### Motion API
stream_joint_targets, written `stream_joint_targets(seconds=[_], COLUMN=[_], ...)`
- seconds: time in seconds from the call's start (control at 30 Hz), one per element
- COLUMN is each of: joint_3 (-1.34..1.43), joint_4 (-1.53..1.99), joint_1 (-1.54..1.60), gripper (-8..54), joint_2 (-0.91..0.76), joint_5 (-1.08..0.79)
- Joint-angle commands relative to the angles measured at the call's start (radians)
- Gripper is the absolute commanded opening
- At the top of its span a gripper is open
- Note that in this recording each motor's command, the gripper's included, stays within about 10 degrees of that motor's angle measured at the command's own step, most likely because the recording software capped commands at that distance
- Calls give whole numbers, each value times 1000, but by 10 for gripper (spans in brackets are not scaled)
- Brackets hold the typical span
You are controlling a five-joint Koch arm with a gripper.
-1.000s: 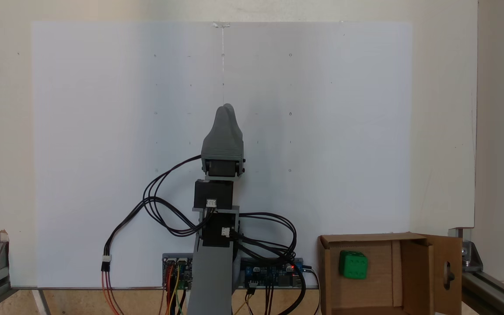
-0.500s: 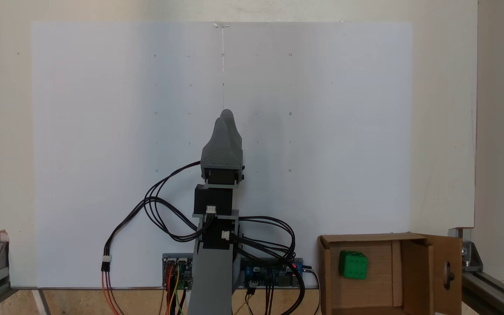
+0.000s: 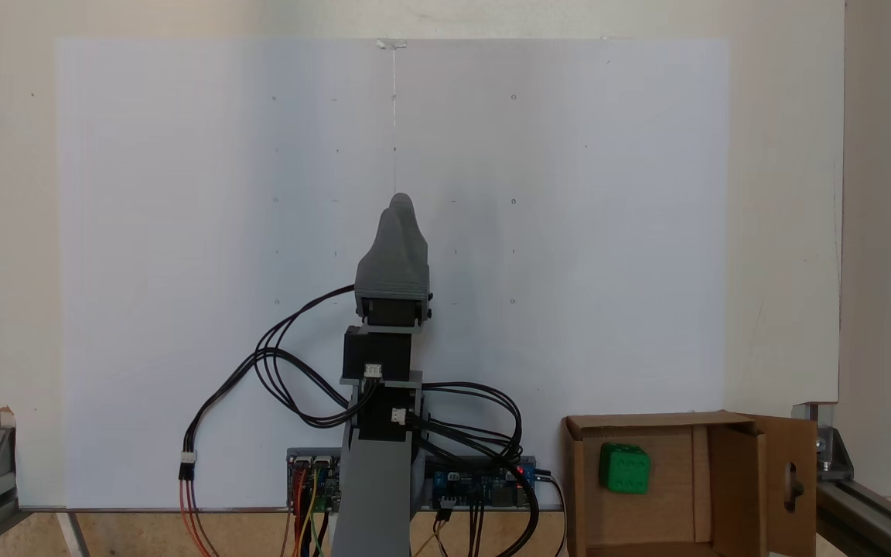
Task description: Grasp a green dice and put it in the bin.
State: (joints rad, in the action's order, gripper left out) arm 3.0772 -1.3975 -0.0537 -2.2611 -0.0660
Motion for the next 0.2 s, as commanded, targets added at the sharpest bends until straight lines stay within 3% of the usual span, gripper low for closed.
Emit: stream_joint_targets(seconds=[0.0,0.17], joint_3=[52,52], joint_4=[-63,-63], joint_1=[3,9], gripper=[444,444], joint_2=[-107,-107], joint_5=[46,48])
